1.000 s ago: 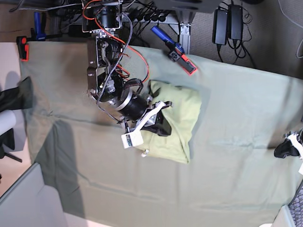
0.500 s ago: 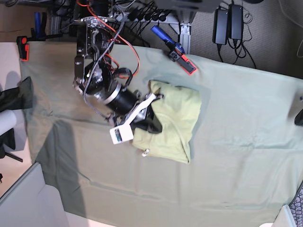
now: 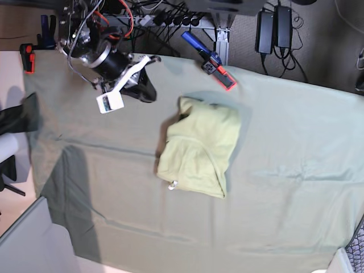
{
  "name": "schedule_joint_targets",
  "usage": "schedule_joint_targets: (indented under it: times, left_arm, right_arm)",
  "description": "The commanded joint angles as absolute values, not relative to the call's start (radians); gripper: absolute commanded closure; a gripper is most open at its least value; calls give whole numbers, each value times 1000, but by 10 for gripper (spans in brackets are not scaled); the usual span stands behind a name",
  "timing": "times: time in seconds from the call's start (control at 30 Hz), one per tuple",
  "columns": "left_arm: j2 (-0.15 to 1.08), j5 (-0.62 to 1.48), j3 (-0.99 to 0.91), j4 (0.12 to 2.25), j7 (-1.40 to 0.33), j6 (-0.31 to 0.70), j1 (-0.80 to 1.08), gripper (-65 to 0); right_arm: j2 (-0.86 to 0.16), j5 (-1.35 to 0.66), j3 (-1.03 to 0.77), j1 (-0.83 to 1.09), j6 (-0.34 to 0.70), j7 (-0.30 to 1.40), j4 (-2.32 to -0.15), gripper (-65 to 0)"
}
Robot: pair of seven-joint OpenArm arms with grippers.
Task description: Fold the T-shirt properly
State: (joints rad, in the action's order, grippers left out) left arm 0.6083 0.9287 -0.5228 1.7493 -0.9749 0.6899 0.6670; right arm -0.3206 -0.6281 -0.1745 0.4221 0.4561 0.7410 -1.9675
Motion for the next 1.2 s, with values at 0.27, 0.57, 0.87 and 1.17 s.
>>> schedule_joint_targets:
  times: [0.27, 0.57, 0.87, 1.17]
  left_arm:
    - [506, 762, -517, 1757, -881, 698, 831, 0]
    - [446, 493, -348, 1600, -735, 640, 839, 0]
    - [443, 257, 8, 1187, -789, 398, 601, 0]
    - [365, 139, 208, 642, -715, 325, 222, 0]
  right_arm:
    - [-335, -647, -192, 694, 486, 715, -1984, 0]
    - [-335, -597, -191, 841, 476, 680, -1771, 0]
    - [-335, -509, -191, 667, 467, 656, -1251, 0]
    - [-335, -424, -191, 332, 379, 883, -834, 0]
